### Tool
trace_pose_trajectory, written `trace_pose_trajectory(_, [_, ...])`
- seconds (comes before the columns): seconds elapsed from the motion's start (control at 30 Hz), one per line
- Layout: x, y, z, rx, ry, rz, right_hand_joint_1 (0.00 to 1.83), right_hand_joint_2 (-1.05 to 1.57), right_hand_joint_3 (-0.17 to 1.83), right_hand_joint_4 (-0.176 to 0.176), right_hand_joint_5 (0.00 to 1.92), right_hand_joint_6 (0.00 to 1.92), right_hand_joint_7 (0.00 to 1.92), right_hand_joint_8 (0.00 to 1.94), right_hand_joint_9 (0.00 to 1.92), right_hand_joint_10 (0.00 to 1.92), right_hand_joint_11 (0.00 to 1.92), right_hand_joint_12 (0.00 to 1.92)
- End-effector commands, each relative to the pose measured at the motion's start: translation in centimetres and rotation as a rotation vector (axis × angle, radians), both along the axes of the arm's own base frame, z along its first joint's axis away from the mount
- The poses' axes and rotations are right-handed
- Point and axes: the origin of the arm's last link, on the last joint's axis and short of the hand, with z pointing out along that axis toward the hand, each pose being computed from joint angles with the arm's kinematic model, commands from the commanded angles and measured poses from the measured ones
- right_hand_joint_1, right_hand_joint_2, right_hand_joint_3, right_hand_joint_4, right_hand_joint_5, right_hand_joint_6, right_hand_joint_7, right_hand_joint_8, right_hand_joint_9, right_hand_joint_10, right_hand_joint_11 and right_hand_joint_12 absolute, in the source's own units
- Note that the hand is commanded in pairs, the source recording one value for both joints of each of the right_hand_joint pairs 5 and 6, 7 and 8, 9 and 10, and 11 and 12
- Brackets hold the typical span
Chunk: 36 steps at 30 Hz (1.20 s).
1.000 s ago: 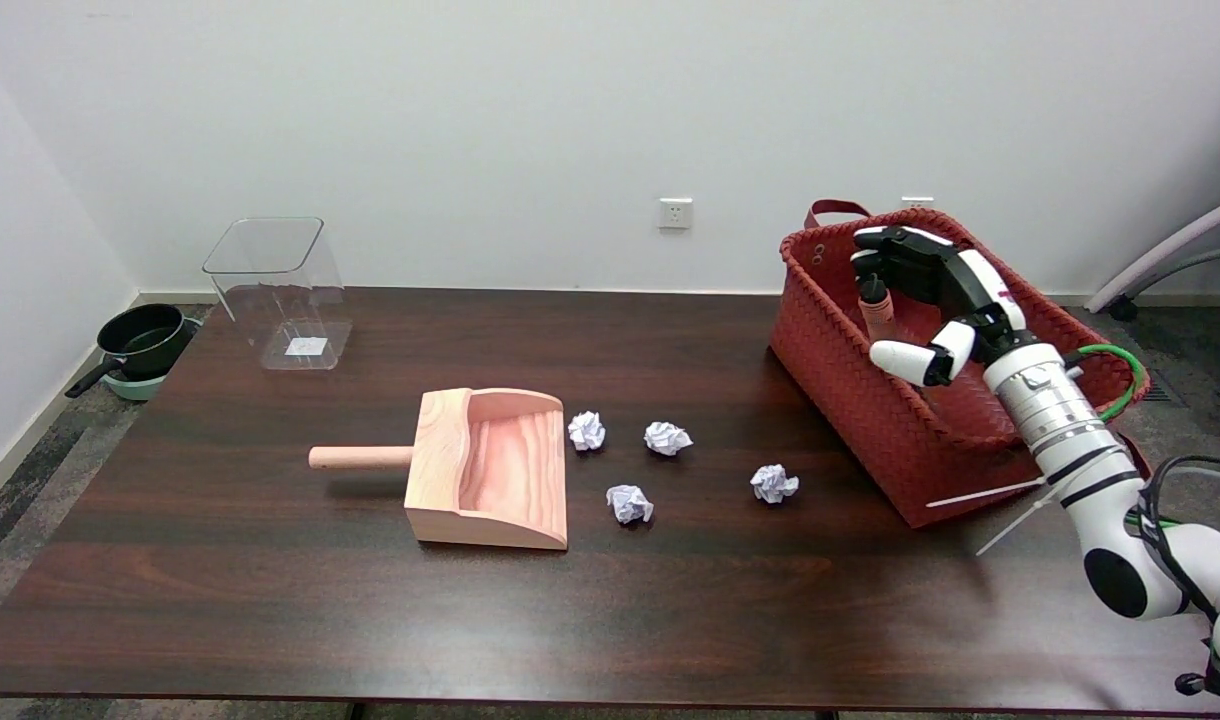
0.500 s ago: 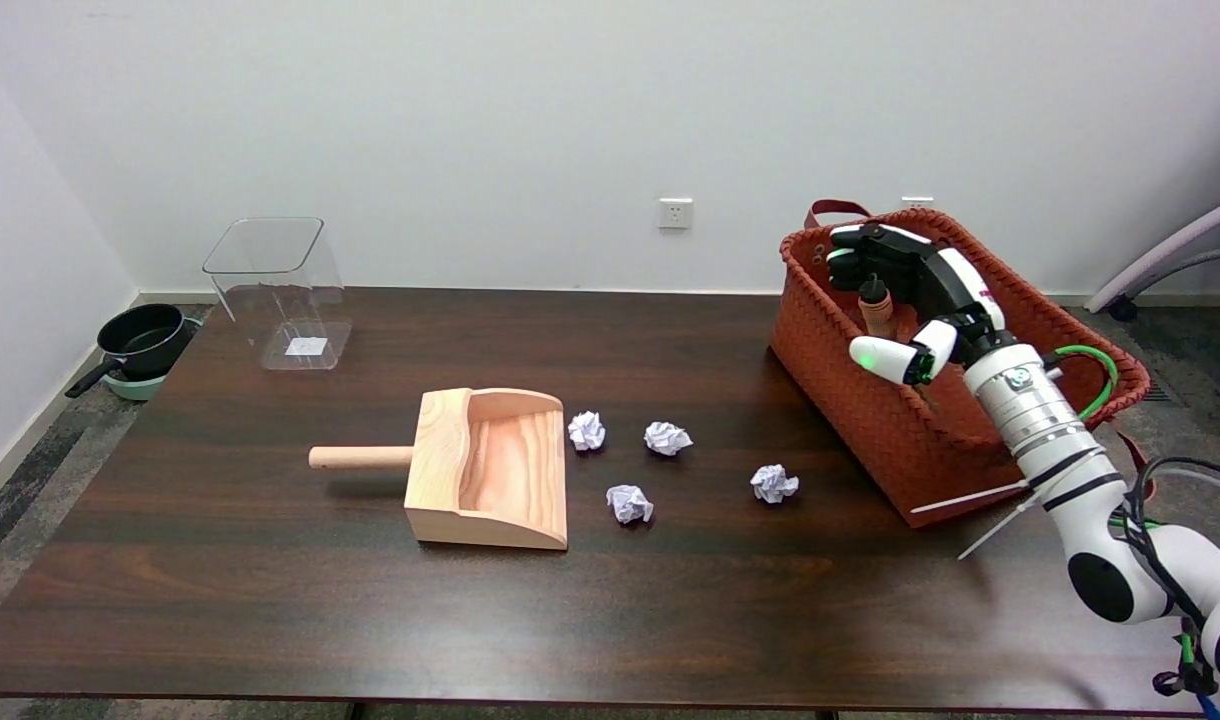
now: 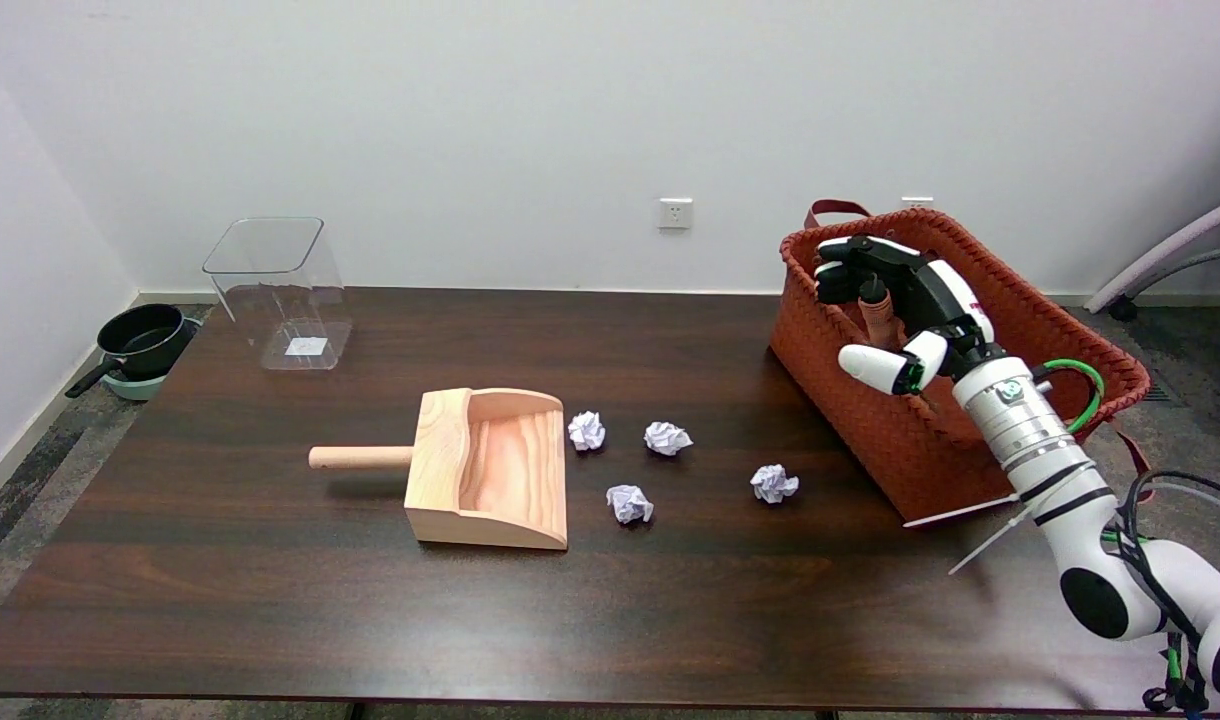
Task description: Pick up the broom.
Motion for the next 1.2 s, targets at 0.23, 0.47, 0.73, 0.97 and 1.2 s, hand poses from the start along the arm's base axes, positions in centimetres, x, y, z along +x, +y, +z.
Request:
trace_pose_trajectory(0.23, [-0.51,0.60,-0.28,-0.004,-0.028,-0.004,1.21,-0.39,1.38,0.000,0.65,0.65,0.81,0.81,0.94,0.94,0.92,0.92])
trace_pose_trajectory(0.47, [-0.43,0.55,-0.04,-0.017,-0.048,0.001,1.16,-0.11,1.24,0.000,0.75,0.75,1.10,1.10,1.33,1.33,1.34,1.34])
trace_pose_trajectory(0.73, [-0.40,0.51,0.16,-0.026,-0.056,0.004,1.12,0.26,1.06,0.000,0.93,0.93,1.29,1.29,1.50,1.50,1.44,1.44])
trace_pose_trajectory(0.97, [-0.41,0.33,0.24,-0.028,-0.054,0.003,1.09,0.75,0.77,0.000,1.37,1.37,1.60,1.60,1.68,1.68,1.61,1.61])
trace_pose_trajectory(1.2, [-0.39,0.10,0.17,-0.025,-0.055,0.001,1.09,1.01,0.77,0.000,1.73,1.73,1.77,1.77,1.79,1.79,1.72,1.72])
